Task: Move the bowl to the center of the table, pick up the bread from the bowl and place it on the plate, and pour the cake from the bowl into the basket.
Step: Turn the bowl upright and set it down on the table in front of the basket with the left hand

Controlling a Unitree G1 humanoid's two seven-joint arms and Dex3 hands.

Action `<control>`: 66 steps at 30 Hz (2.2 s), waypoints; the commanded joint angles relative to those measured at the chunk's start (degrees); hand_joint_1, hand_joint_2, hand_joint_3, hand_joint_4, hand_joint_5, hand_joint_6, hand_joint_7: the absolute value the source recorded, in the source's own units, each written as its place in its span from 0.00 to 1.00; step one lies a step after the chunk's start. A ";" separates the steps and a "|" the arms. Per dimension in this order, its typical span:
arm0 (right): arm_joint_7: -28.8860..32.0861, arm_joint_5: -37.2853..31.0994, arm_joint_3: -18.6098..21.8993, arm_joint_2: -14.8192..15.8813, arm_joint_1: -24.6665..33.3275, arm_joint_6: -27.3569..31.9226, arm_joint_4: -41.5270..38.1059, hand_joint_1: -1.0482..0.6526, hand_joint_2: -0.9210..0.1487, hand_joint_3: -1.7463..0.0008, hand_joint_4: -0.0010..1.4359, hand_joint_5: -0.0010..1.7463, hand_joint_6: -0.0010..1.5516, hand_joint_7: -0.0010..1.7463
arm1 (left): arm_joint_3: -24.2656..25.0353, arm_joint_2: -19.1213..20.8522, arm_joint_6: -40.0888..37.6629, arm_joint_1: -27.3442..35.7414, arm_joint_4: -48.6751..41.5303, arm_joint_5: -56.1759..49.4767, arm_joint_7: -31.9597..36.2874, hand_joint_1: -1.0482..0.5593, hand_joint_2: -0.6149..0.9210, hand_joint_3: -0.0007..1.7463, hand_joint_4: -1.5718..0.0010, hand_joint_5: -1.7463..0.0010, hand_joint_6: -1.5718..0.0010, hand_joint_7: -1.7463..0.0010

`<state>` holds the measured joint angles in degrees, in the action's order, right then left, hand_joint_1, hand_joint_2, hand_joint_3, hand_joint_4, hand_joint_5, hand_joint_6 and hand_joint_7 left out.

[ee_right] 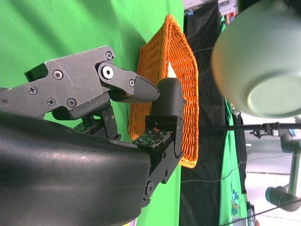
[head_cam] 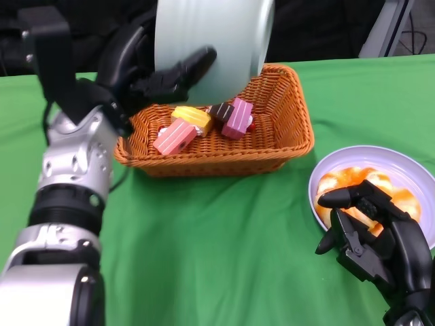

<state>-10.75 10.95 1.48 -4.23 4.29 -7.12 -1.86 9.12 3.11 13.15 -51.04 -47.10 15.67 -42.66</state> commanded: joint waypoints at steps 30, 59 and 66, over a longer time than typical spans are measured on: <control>-0.74 1.75 0.36 0.82 0.81 1.89 2.17 0.55 0.09 0.60 0.46 0.95 0.39 0.79 | 8.27 15.73 79.35 23.23 -2.97 -51.66 28.18 0.59 0.65 0.66 0.48 0.00 0.52 0.15; -0.88 1.56 0.09 1.09 1.99 4.31 4.38 0.55 0.10 0.59 0.45 0.94 0.38 0.78 | -38.31 34.93 47.51 24.67 -6.69 -98.13 115.03 0.61 0.79 0.28 0.47 0.01 0.54 0.08; -0.73 1.28 0.02 1.11 2.13 4.48 4.55 0.55 0.09 0.60 0.45 0.93 0.38 0.79 | -42.48 34.54 47.38 23.49 -9.68 -88.77 108.75 0.55 0.92 0.07 0.44 0.29 0.39 0.60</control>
<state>-11.45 12.10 1.37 -3.99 6.14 -2.84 2.12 -32.71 36.65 59.02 -26.78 -56.22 -75.28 68.29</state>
